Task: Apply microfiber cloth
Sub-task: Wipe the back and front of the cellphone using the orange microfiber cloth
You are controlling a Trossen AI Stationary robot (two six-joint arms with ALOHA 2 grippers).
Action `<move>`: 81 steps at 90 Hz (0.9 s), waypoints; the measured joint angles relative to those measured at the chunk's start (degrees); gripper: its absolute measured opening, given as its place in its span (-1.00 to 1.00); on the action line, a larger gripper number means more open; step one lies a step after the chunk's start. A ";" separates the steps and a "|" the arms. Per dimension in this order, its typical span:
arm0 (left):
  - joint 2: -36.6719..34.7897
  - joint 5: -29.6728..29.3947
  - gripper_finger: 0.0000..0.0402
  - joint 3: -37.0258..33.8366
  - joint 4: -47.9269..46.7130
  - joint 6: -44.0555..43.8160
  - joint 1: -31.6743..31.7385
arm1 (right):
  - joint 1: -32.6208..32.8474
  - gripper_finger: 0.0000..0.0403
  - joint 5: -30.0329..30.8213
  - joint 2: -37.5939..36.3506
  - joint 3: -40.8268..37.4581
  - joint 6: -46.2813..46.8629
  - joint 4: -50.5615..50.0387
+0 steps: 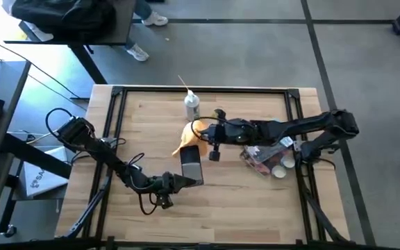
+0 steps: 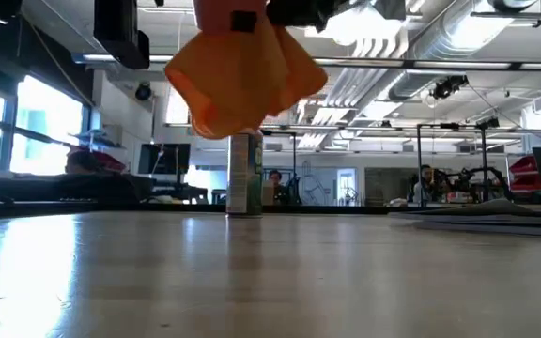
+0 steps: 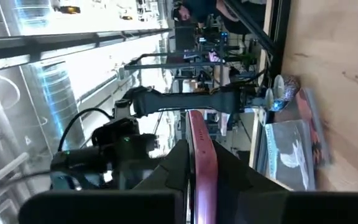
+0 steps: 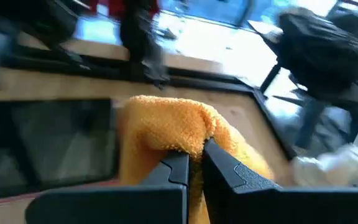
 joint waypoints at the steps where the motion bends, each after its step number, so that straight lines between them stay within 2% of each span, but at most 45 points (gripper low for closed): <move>1: 0.01 0.01 -0.93 -0.01 -0.02 -0.04 0.03 | 0.04 -1.00 -0.70 0.00 0.00 0.04 -0.03; 14: 0.05 0.47 -0.93 -0.05 -0.10 -0.07 0.42 | 0.53 -1.00 -7.05 0.11 -0.07 2.54 -0.71; 43: 0.19 -1.01 -0.93 -0.19 -0.18 -0.73 1.32 | 5.46 -1.00 -8.09 0.94 0.11 8.56 -5.83; 81: 0.29 -1.86 -0.93 -0.27 -0.36 0.16 3.42 | 12.70 -1.00 -8.11 0.90 0.15 15.15 -7.77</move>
